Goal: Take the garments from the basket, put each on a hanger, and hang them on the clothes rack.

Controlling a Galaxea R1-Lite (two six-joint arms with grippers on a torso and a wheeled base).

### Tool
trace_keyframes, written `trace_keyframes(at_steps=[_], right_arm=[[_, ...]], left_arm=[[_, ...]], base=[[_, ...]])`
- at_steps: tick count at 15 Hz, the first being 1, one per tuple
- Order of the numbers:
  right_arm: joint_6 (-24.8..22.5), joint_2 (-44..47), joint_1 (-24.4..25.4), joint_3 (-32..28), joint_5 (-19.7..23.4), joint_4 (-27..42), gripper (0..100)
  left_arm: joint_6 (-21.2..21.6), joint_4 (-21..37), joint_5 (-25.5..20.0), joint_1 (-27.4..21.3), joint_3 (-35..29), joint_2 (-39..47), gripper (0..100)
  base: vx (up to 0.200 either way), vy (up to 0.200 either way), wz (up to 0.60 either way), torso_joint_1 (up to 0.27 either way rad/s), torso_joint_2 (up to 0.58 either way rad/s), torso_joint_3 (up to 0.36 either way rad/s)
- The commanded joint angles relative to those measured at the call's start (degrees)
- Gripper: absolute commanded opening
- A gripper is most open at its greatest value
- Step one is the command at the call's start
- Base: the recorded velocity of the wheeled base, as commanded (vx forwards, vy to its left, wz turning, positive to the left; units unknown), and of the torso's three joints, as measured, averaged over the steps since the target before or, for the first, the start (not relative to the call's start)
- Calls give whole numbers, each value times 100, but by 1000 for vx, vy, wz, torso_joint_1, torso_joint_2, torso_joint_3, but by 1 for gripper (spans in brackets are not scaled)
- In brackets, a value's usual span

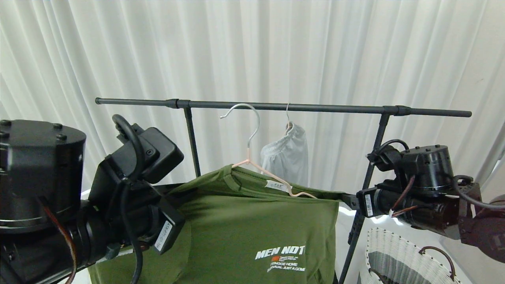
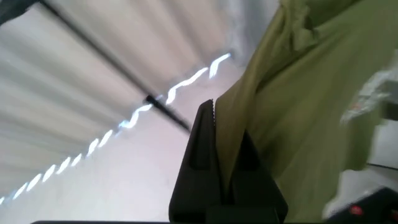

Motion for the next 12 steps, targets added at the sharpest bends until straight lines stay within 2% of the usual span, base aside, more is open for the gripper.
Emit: trace_keyframes(at_steps=[1, 2, 5, 7, 9, 12], right_arm=[[-97, -266, 95, 1, 10, 100, 100], [-185, -459, 227, 1, 45, 294, 100], [-238, -864, 745, 1, 221, 645, 100], [-238, -1154, 1422, -17, 379, 1094, 100], [-264, -1400, 1879, -70, 775, 1436, 100], [-633, -1531, 1958, -105, 950, 1454, 100]], left_arm=[[4, 2, 401, 43, 59, 142, 0], [-23, -15, 665, 43, 24, 230, 0], [-75, -24, 691, 35, -64, 292, 0], [-304, -384, 665, 8, -28, 300, 0], [-453, -578, 498, -80, 24, 292, 0], [-409, -912, -91, -123, 358, 151, 0]], base=[[0, 0, 0, 0, 0, 0], [0, 0, 0, 0, 0, 0], [0, 0, 0, 0, 0, 0], [0, 0, 0, 0, 0, 0], [0, 0, 0, 0, 0, 0], [0, 0, 0, 0, 0, 0]])
